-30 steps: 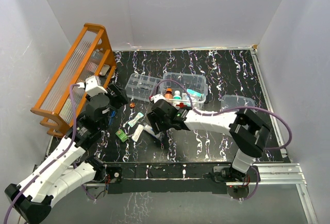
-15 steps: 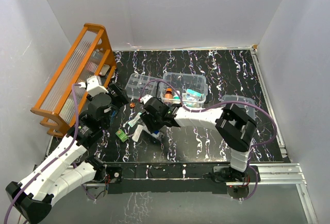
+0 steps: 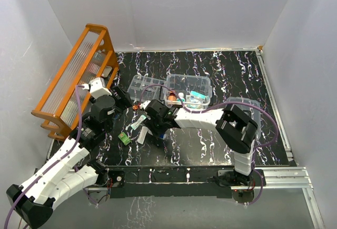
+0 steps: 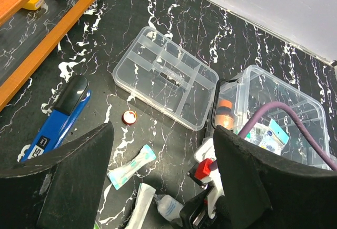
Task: Organize the medicine kit
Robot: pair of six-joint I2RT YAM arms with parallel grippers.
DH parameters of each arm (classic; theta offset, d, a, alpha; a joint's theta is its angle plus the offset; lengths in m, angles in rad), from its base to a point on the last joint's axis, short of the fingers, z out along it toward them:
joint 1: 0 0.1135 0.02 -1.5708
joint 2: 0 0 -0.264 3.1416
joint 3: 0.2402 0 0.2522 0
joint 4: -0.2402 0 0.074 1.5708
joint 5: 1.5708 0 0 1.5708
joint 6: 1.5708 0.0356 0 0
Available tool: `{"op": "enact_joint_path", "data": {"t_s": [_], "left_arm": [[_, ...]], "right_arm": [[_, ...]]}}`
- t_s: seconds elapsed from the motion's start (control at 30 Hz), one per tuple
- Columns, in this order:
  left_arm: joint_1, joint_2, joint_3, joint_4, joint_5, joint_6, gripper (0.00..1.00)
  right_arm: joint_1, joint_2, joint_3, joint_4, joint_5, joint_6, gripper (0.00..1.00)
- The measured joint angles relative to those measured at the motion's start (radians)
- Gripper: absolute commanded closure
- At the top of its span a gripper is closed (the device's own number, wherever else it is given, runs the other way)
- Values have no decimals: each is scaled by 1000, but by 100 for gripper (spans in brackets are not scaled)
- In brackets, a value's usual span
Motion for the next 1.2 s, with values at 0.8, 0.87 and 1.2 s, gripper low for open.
{"op": "enact_joint_path", "data": {"t_s": [0.8, 0.87, 1.2], "left_arm": [[0, -13, 53, 48, -60, 105, 25], [0, -9, 53, 65, -64, 116, 25], [0, 108, 53, 109, -3, 122, 25]], "right_arm": [[-118, -217, 149, -95, 24, -135, 84], [-180, -269, 174, -75, 13, -154, 84], [-423, -251, 222, -70, -77, -352, 84]]}}
